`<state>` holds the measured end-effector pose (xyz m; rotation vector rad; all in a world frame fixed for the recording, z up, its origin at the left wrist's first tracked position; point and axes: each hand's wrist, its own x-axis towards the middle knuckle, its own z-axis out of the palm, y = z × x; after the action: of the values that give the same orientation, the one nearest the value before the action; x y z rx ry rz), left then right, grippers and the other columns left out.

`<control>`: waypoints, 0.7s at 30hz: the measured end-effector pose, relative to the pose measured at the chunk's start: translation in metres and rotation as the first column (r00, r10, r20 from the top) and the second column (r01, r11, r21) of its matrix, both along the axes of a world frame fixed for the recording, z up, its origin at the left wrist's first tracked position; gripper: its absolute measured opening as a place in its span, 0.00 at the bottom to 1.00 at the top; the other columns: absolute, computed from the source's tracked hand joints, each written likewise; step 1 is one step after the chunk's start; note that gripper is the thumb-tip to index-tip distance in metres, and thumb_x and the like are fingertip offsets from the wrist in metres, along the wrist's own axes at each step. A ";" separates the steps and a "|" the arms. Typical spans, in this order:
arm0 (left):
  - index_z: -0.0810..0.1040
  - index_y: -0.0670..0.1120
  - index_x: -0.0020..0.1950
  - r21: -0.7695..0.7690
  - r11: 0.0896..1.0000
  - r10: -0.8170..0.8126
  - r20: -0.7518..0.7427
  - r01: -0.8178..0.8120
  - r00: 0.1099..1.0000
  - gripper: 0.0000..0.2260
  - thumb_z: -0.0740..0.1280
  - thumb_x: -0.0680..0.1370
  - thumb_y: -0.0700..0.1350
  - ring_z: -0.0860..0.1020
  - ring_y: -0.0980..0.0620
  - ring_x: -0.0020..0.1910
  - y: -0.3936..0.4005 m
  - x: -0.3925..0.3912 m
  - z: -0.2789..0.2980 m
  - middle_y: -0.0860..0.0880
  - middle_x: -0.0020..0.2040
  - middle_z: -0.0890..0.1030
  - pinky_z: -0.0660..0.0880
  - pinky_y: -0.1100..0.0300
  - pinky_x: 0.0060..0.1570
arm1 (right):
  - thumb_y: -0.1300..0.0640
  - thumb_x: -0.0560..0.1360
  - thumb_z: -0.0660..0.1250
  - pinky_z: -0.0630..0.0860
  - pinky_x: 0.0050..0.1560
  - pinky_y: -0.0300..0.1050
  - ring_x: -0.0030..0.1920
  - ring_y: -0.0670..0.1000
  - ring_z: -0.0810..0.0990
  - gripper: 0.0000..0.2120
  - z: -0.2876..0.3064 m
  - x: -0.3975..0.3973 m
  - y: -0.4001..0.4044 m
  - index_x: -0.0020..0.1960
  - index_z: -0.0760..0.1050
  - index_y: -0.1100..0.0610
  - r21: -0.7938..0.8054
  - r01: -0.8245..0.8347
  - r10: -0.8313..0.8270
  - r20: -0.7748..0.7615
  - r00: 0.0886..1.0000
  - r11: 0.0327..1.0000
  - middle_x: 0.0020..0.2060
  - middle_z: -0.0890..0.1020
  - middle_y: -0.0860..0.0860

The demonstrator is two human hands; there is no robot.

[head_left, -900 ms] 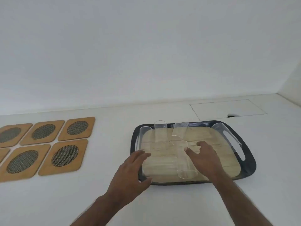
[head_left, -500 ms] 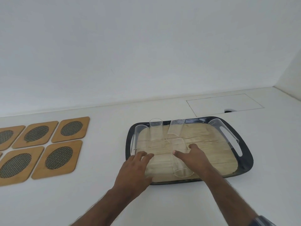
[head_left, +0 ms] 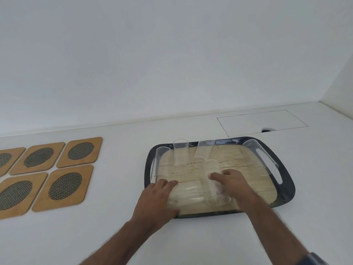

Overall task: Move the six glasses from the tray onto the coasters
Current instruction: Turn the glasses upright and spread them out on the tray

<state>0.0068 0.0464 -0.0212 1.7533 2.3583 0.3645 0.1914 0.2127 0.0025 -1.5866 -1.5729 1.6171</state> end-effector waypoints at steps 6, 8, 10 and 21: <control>0.69 0.60 0.72 0.123 0.992 0.012 0.217 -0.040 0.976 0.33 0.73 0.68 0.60 0.75 0.57 0.53 -0.015 -0.004 0.006 0.59 0.61 0.70 0.72 0.67 0.52 | 0.57 0.70 0.75 0.78 0.31 0.46 0.39 0.56 0.82 0.19 0.006 0.024 0.007 0.58 0.77 0.63 -0.069 -0.001 -0.017 -0.263 0.965 0.998 0.47 0.81 0.60; 0.70 0.61 0.70 0.163 0.985 0.010 0.248 -0.052 0.969 0.32 0.74 0.68 0.60 0.74 0.59 0.53 -0.017 -0.006 0.012 0.61 0.60 0.70 0.69 0.70 0.50 | 0.60 0.71 0.74 0.81 0.37 0.50 0.41 0.56 0.81 0.20 0.007 0.028 0.008 0.61 0.75 0.63 -0.054 0.001 -0.018 -0.304 0.952 0.999 0.48 0.81 0.59; 0.70 0.62 0.69 0.191 0.980 0.004 0.259 -0.055 0.966 0.31 0.74 0.67 0.61 0.74 0.60 0.54 -0.019 -0.008 0.020 0.61 0.60 0.70 0.70 0.70 0.51 | 0.62 0.71 0.73 0.81 0.45 0.57 0.43 0.57 0.81 0.24 0.007 0.029 0.007 0.65 0.72 0.62 -0.047 0.007 -0.024 -0.357 0.934 0.999 0.50 0.80 0.59; 0.68 0.65 0.71 0.261 0.965 -0.025 0.207 -0.030 0.978 0.36 0.74 0.65 0.64 0.63 0.72 0.60 -0.013 -0.009 0.044 0.69 0.53 0.68 0.63 0.75 0.53 | 0.62 0.60 0.79 0.79 0.48 0.44 0.49 0.45 0.82 0.31 0.007 0.019 -0.021 0.57 0.71 0.44 0.410 -0.037 0.156 -0.261 0.953 0.911 0.50 0.80 0.49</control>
<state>-0.0020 0.0330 0.0225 1.7193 2.2458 0.8542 0.2107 0.1914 0.0090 -1.0228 -1.7062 1.3805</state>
